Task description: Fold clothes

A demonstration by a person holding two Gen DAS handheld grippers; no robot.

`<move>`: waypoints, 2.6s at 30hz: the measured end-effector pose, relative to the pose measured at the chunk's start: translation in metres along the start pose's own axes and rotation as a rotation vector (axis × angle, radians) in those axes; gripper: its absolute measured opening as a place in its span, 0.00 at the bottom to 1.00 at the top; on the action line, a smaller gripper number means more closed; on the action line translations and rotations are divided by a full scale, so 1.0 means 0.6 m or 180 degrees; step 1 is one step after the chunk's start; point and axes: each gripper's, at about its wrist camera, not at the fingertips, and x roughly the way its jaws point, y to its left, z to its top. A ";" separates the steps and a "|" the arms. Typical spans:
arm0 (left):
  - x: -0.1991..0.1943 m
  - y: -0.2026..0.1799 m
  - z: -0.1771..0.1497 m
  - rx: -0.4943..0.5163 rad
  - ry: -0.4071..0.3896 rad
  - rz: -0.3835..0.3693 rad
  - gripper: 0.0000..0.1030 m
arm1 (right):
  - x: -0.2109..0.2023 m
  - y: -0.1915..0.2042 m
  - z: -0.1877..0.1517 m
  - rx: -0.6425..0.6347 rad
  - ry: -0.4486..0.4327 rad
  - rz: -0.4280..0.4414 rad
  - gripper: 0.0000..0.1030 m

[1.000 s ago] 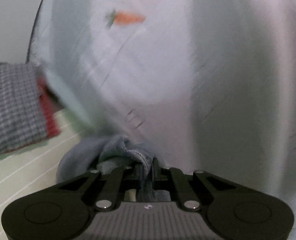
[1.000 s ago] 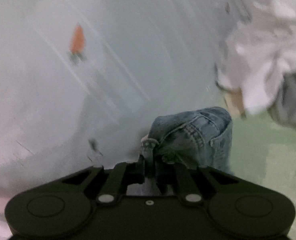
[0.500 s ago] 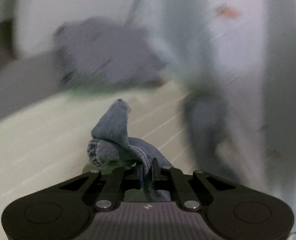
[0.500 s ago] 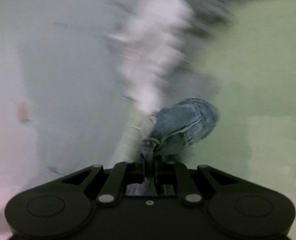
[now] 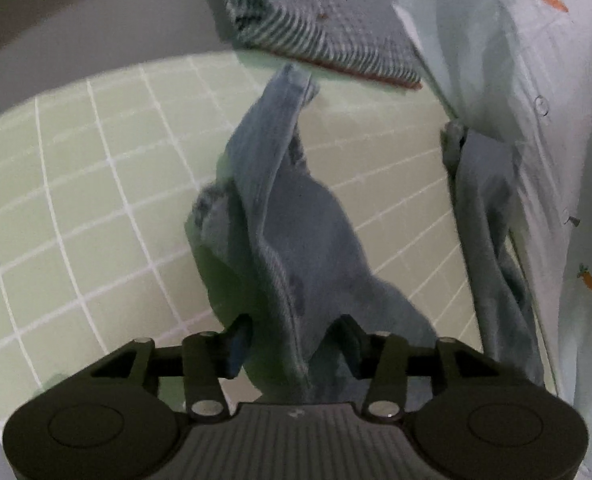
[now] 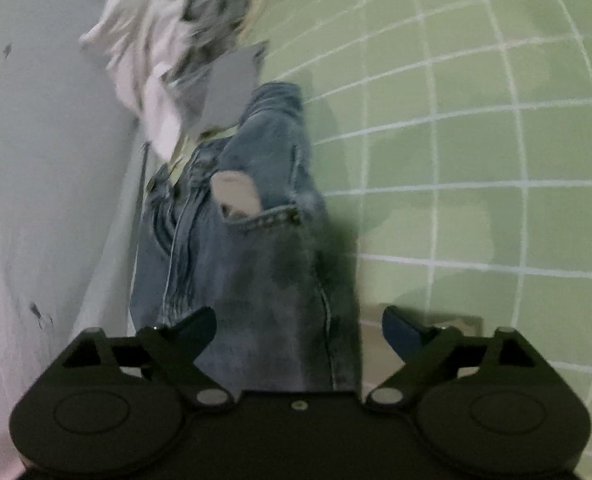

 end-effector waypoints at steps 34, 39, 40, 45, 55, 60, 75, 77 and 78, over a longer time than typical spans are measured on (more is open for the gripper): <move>-0.110 0.133 0.064 0.0372 -0.0358 0.0386 0.80 | -0.039 0.083 -0.157 -0.2892 -0.0301 -0.1117 0.82; -0.066 0.151 0.092 -0.0186 -0.0236 0.0401 0.67 | 0.002 0.100 -0.176 -0.2822 -0.0012 -0.0977 0.87; -0.058 0.147 0.093 -0.0223 -0.0198 0.0389 0.45 | 0.008 0.101 -0.179 -0.2822 0.0000 -0.1005 0.90; -0.049 0.071 0.090 0.0120 -0.0247 0.0134 0.13 | 0.024 0.107 -0.193 -0.2917 0.0009 -0.1120 0.97; -0.208 -0.098 0.087 0.0903 -0.1104 -0.1908 0.13 | 0.031 0.102 -0.214 -0.3240 -0.0097 -0.1252 1.00; -0.228 -0.023 0.087 0.0634 -0.1374 -0.1076 0.13 | 0.028 0.096 -0.215 -0.3262 -0.0142 -0.1231 1.00; -0.141 0.134 0.089 0.0335 -0.0659 0.0967 0.54 | 0.038 0.103 -0.219 -0.3289 -0.0239 -0.1222 1.00; -0.138 0.117 0.105 0.0536 -0.0765 0.0912 0.58 | 0.038 0.103 -0.219 -0.3294 -0.0257 -0.1209 1.00; -0.135 0.109 0.112 0.0627 -0.0786 0.0871 0.58 | 0.038 0.102 -0.219 -0.3297 -0.0268 -0.1201 1.00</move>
